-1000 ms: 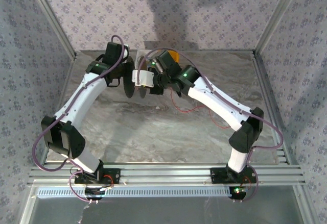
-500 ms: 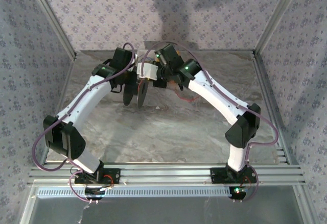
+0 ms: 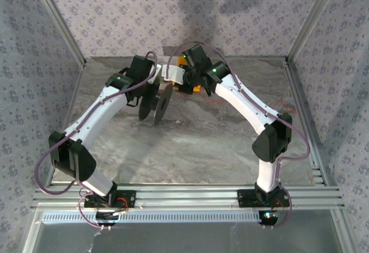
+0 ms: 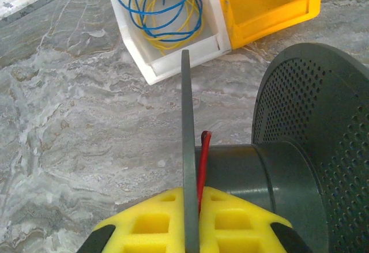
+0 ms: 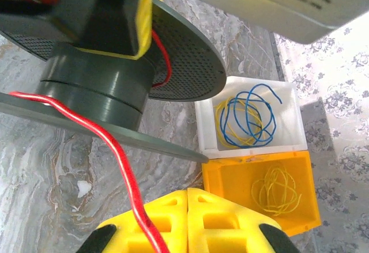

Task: Wrap the cables

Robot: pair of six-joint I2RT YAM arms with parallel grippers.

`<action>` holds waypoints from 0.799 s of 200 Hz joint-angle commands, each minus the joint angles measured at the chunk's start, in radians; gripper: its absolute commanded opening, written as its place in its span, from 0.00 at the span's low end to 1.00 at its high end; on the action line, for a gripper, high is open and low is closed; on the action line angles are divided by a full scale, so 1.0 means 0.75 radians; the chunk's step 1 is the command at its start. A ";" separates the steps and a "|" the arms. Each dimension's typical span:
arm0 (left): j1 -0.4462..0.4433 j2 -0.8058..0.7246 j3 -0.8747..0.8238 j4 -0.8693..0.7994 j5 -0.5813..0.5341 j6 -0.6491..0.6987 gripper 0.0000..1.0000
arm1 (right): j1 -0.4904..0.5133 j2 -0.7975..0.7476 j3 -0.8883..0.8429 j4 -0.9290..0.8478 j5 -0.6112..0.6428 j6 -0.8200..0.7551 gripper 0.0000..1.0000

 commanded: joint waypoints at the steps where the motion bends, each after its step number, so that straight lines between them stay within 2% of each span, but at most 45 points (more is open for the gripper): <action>1: -0.008 -0.052 -0.006 -0.144 0.008 0.099 0.00 | -0.065 0.003 0.066 0.048 0.014 0.020 0.00; 106: -0.011 -0.107 0.011 -0.142 0.122 0.214 0.00 | -0.171 0.063 0.034 0.057 -0.067 0.059 0.00; 116: -0.011 -0.112 0.017 -0.142 0.118 0.215 0.00 | -0.180 0.061 0.027 0.057 -0.084 0.065 0.04; 160: -0.012 -0.141 0.027 -0.119 0.134 0.206 0.00 | -0.201 0.009 -0.073 0.084 -0.145 0.089 0.08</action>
